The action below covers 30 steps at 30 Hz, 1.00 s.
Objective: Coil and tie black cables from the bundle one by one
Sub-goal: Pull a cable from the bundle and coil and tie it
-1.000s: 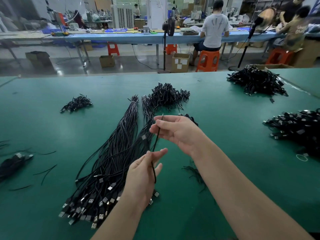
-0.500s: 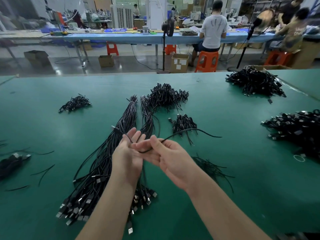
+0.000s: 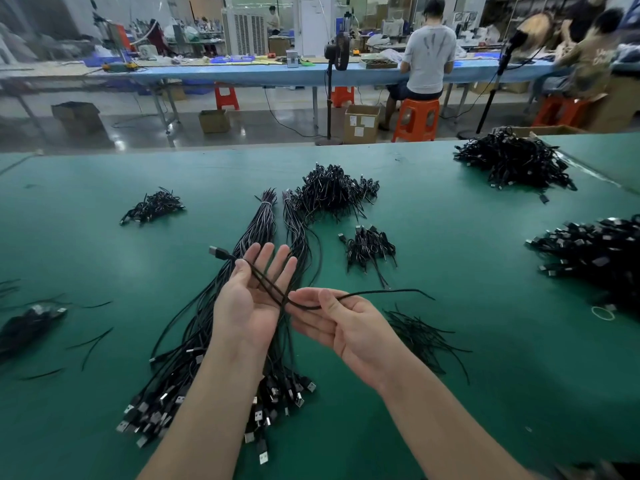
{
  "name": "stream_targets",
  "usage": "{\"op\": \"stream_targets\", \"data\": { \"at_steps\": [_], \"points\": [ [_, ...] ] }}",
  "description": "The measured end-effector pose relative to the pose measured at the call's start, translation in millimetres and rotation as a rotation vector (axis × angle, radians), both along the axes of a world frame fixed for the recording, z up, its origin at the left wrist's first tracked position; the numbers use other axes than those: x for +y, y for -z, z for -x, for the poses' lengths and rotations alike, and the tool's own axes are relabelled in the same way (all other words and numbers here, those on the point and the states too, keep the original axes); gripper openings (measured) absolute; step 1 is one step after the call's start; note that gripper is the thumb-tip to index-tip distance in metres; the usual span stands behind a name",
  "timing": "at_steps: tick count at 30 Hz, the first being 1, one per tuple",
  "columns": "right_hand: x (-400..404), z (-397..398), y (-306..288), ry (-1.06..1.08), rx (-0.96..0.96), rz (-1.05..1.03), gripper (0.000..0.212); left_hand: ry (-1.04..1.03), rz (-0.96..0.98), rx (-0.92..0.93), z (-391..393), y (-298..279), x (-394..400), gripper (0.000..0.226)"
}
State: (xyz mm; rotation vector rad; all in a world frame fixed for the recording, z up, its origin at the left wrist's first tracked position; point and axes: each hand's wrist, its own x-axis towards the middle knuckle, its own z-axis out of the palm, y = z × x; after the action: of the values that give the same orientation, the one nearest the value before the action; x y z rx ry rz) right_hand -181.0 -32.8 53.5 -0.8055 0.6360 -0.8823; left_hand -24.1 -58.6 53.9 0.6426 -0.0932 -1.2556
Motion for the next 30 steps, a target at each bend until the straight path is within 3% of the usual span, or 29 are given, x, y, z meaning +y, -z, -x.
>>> {"op": "stream_targets", "data": {
  "at_steps": [8, 14, 18, 22, 26, 30],
  "points": [
    [5.3, -5.1, 9.0, -0.044, -0.108, -0.235, 0.032, -0.019, 0.057, -0.020, 1.5, -6.3, 0.1, 0.040],
    [7.5, -11.8, 25.1, -0.066, -0.004, -0.426, 0.026, 0.133, 0.138, -0.136, 5.8, -21.9, 17.5, 0.035],
    [-12.2, -1.5, 13.8, -0.034, 0.089, -0.297, 0.020, 0.337, 0.177, -0.292, 13.1, -24.5, 39.9, 0.035],
    [-31.8, 2.7, -15.8, -0.108, 0.263, -0.018, 0.008, 0.491, 0.163, -0.386, 24.2, -12.1, 52.3, 0.033],
    [-43.4, -2.3, -35.3, -0.001, 0.625, 0.168, 0.027, 0.460, 0.098, -0.424, 29.0, -3.8, 47.8, 0.035],
    [-47.9, -1.1, -37.5, 0.051, 0.724, 0.223, 0.024, 0.446, 0.089, -0.465, 33.3, -1.8, 46.6, 0.035]
  ]
}}
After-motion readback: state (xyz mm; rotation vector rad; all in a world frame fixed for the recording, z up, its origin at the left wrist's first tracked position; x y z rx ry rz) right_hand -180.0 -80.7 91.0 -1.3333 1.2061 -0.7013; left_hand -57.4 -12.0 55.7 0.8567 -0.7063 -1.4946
